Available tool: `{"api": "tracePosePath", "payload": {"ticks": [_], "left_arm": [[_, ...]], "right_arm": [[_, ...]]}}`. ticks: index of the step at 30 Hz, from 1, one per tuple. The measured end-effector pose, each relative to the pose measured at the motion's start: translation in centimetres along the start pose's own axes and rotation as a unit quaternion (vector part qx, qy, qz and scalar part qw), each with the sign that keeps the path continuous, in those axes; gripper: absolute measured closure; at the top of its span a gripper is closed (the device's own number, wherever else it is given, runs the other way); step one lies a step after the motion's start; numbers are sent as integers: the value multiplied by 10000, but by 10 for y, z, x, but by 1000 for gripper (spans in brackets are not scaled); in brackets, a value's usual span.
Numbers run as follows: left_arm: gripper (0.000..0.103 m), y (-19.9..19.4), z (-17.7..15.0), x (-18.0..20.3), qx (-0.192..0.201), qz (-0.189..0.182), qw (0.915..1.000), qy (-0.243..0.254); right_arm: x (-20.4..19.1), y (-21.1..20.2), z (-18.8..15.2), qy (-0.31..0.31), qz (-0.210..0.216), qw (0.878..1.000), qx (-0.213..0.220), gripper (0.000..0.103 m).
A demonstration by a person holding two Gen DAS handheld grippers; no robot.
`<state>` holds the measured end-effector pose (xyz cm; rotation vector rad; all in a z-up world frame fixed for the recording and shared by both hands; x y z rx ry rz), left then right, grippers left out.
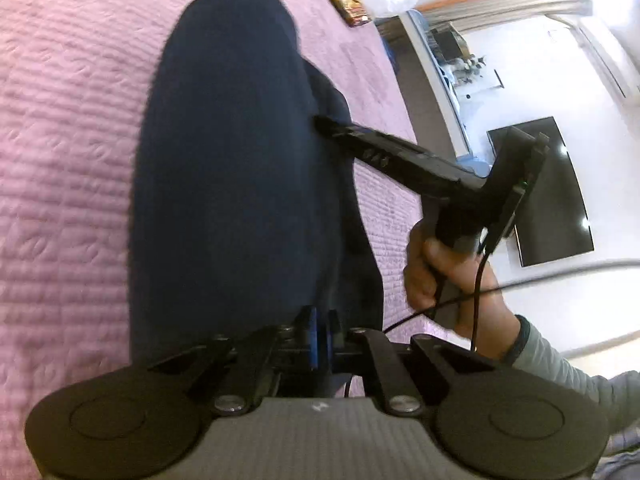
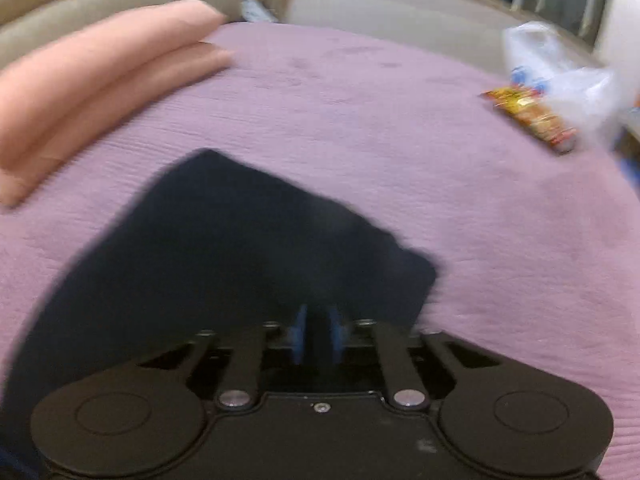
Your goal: Fold large clothes
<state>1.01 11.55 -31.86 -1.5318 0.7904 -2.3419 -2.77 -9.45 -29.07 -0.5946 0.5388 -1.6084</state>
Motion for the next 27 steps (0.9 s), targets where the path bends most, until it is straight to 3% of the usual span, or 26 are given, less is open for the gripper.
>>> {"api": "tracePosePath", "payload": {"ticks": [4,5,9,13,15,21,27], "left_arm": [[97,-15,-3,2,-5,117,9999,4],[97,-17,-2,1,-29,160,9998,76],[97,-19,-2,12,-329,238,9980,479],[98,2,-13,16,-731,347,9942,705],[100,14,-16,8,-845,377,9934,672],[100,26,-19,2,-1001,232,9920,735],[100,31,-22,-5,-1055,62,9920,698]], "right_arm": [[-3,-26,8,237,140,9996,45,100],[-7,-37,7,298,318,9990,88,95],[-23,-72,-16,557,785,9952,-175,95],[-27,-64,-57,800,621,9893,-1047,97],[-25,-48,-78,986,554,9831,-1443,103],[-43,-41,-84,735,94,9875,-1391,103],[-47,-49,-93,780,-69,9900,-1169,103]]}}
Point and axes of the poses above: each gripper's, at about its wrist camera, not at the fingertips, and y roughly the way its jaws point, x to its right, z to its top, the point moved 3 cm from there along y, roughly the way its jaws point, and after that the axes turned 1 degree about -z, right-handed, at the moved point
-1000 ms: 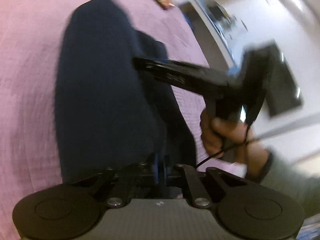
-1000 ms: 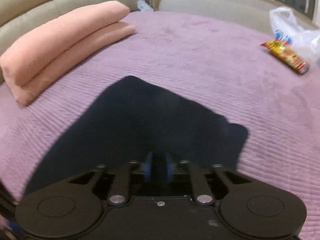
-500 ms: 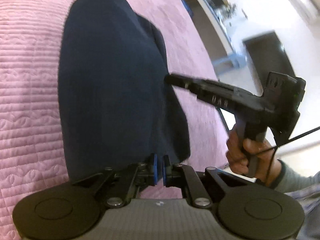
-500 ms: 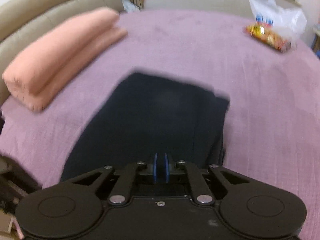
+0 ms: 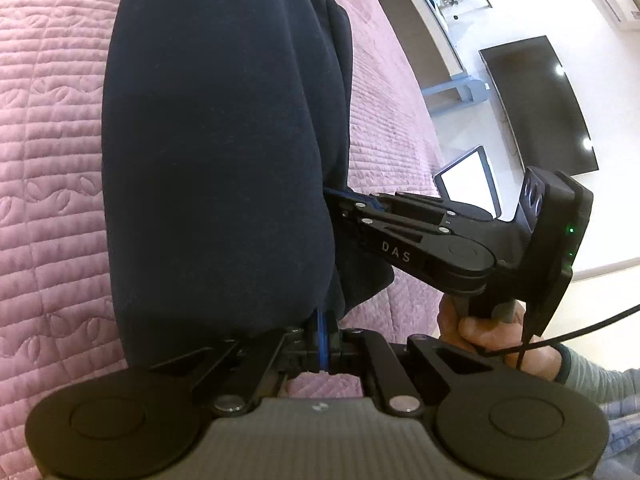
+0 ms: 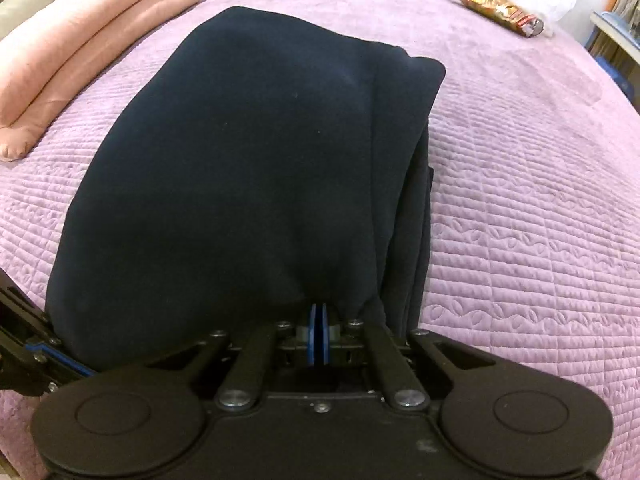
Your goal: Fold large clothes
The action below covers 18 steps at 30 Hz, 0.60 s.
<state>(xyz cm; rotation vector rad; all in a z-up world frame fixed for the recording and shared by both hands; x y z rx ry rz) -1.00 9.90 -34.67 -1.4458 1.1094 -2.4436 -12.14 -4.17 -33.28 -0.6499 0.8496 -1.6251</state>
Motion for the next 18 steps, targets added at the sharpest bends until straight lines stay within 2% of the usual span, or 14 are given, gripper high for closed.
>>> {"api": "tracePosePath", "payload": {"ticks": [4,13,18], "left_arm": [[100,-1,-7,-5,180,-7,9998,-73],[100,-17,-25,-7,664,233,9965,-450],[100,-17,-32,-4,919,421,9941,-396]], "right_arm": [[6,-2,-3,252,115,9996,14,103],[4,-2,-3,-120,135,9998,27,103],[6,-5,-11,-177,314,9990,275,103]]}}
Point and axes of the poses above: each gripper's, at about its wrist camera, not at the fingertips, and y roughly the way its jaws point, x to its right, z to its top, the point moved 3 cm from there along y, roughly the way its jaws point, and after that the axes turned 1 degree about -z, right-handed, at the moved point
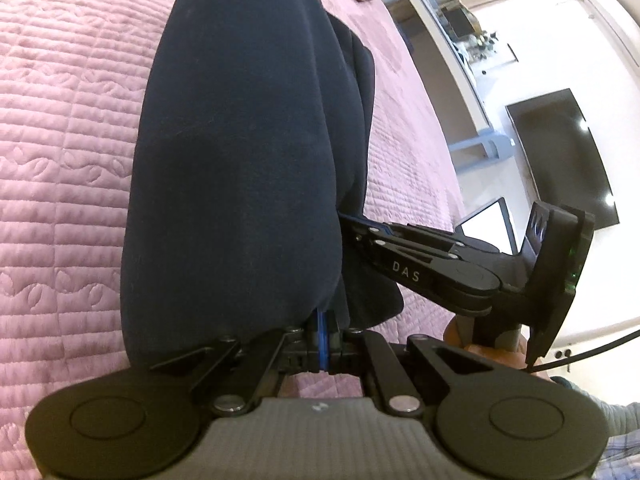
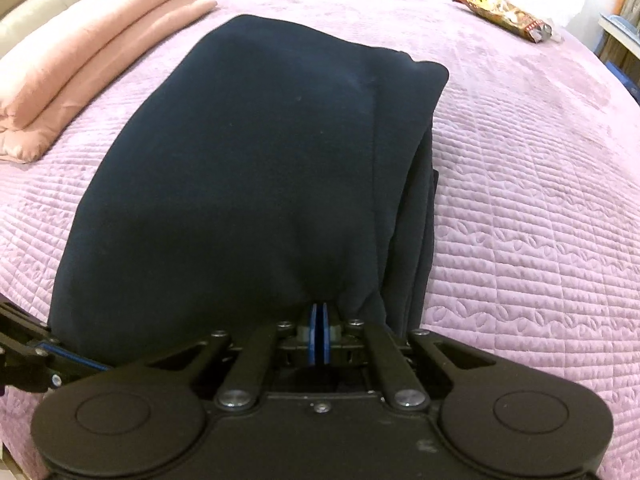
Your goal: Fold large clothes
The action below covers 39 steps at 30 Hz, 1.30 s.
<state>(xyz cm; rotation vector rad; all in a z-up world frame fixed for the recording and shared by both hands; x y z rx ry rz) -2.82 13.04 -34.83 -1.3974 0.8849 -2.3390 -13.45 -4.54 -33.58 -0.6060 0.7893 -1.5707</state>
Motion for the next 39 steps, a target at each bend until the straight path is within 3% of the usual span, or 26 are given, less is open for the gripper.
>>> {"api": "tracePosePath", "payload": {"ticks": [7,11,13,15,16,18,20,21,22,23,24,25,27,28,29,32,35,39], "left_arm": [[100,-8,-17,11,648,187,9967,461],[93,-23,-26,18,1021,19,9931,581],[87,-34,-32,29,1278,182,9880,845],[83,-48,-43,47,1609,459,9786,1199],[81,-56,-51,58,1781,674,9719,1386],[80,-74,-69,83,2116,1314,9533,1707],[76,-91,-87,114,2406,1970,9302,1950],[68,-99,-93,128,2493,2267,9185,2069],[56,-108,-102,149,2627,2713,8993,2206],[48,-117,-108,164,2766,3096,8804,2294],[30,-124,-115,180,2897,3445,8621,2329],[22,-133,-121,194,2976,3724,8460,2388],[22,-149,-137,219,3298,3980,8173,2547],[20,-160,-145,228,3522,3970,8091,2525],[17,-167,-150,235,3671,3917,8074,2450],[8,-185,-164,248,3848,3658,8157,2296],[8,-192,-165,252,3770,3837,8179,2041],[8,-189,-177,249,3587,4255,8144,1645]], "right_arm": [[4,-9,-20,-154,246,9973,670,103],[20,-21,-22,194,581,9943,870,101],[26,-30,-20,425,789,9914,953,92],[29,-48,-17,557,899,9881,1113,62],[28,-62,-18,535,843,9864,1306,56],[23,-99,-21,333,399,9822,1805,37],[16,-135,-23,191,-125,9798,1989,31],[12,-155,-24,156,-341,9794,1982,29],[9,-173,-25,191,-501,9787,1983,27],[8,-190,-28,266,-585,9781,1981,26],[7,-206,-29,341,-506,9791,1938,26],[8,-220,-31,424,-371,9800,1909,26],[5,-248,-36,563,-304,9794,1914,24],[1,-259,-39,579,-349,9798,1881,24],[-2,-266,-41,572,-390,9801,1861,23],[-9,-280,-50,663,-458,9798,1832,22],[-12,-279,-53,836,-476,9825,1595,22],[-14,-277,-65,1027,-567,9801,1601,22]]}}
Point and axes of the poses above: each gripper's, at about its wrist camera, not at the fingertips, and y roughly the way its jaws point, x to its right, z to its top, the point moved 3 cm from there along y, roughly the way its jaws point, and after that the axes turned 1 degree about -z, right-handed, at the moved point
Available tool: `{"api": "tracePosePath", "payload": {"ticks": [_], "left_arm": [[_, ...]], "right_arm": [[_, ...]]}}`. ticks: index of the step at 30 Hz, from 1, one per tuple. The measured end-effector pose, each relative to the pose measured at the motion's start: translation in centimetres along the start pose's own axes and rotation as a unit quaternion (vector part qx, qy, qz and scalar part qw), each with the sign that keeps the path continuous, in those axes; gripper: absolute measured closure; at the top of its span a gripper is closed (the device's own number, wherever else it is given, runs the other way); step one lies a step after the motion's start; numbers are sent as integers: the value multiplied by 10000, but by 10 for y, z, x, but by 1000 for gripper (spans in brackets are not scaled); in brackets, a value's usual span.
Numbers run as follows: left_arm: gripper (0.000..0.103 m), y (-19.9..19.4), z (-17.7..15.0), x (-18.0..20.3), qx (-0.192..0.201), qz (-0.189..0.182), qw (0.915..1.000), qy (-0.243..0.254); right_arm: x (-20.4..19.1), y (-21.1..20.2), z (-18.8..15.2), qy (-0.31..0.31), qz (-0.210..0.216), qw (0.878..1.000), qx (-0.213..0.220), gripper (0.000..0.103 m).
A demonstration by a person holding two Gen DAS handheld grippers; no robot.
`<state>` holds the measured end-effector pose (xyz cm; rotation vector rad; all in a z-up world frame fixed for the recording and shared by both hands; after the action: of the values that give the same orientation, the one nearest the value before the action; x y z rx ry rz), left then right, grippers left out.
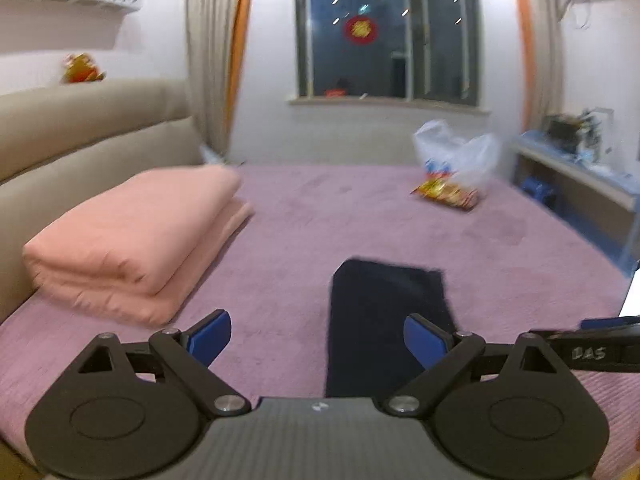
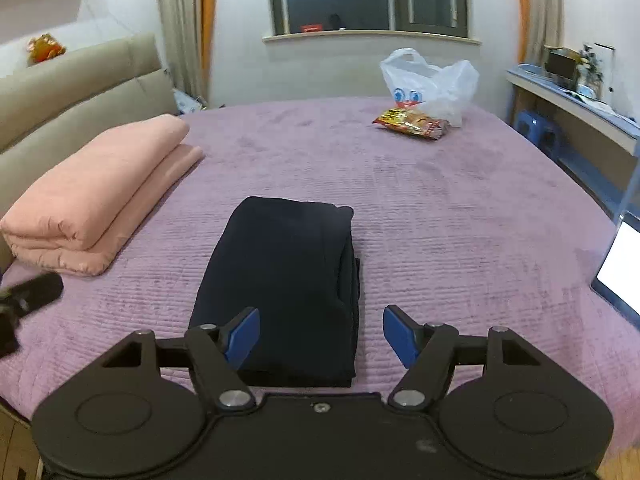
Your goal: Fold large clothes
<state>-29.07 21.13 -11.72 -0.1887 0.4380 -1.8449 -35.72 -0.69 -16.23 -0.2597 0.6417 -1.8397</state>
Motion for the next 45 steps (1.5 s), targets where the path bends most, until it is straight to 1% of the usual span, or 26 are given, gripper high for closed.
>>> {"api": "tracePosePath", "payload": {"ticks": [3,6,9,12,17,22,28,32,35,45], "left_arm": [[8,-10,-15,3,-67,48,9999,-74],[8,-20,-20,5,-7,247,9996,-108],[8,-26,-23,13,80,453,9989,78],[8,-24,-18,24,70,528,9984,187],[8,-29,-17,28,182,472,9987,88],[8,-23,-16,28,110,506,9986,89],[8,-21,-20,31,54,451,9986,274],[8,-18,-24,32,12,398,9987,306],[9,-19,-26,32,97,462,9982,360],[10,0,-34,27,-103,505,9977,437]], "right_arm": [[1,-2,-9,-44,25,10000,-47,22],[0,-9,-13,-112,31,9999,-41,22],[-1,-16,-14,-189,-12,9998,65,22],[-4,-20,-14,-216,21,9997,110,22],[-4,-24,-14,-290,-13,9994,201,22],[-3,-25,-16,-244,57,9995,204,22],[-1,-24,-19,-193,129,9996,177,22],[-2,-20,-24,-197,178,9996,96,22],[-2,-20,-25,-181,196,9996,103,22],[0,-6,-29,-130,287,9995,-3,22]]}}
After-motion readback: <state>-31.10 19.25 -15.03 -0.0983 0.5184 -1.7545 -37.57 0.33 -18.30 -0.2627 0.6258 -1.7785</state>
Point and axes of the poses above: each gripper's, at about its wrist camera, not at the fingertips, and y roughly the way its jaws point, x to its right, z to its top, the point moved 3 cm from there along y, roughly the way its jaws point, and after that the axes turned 1 degree about -z, right-handed, at the moved point
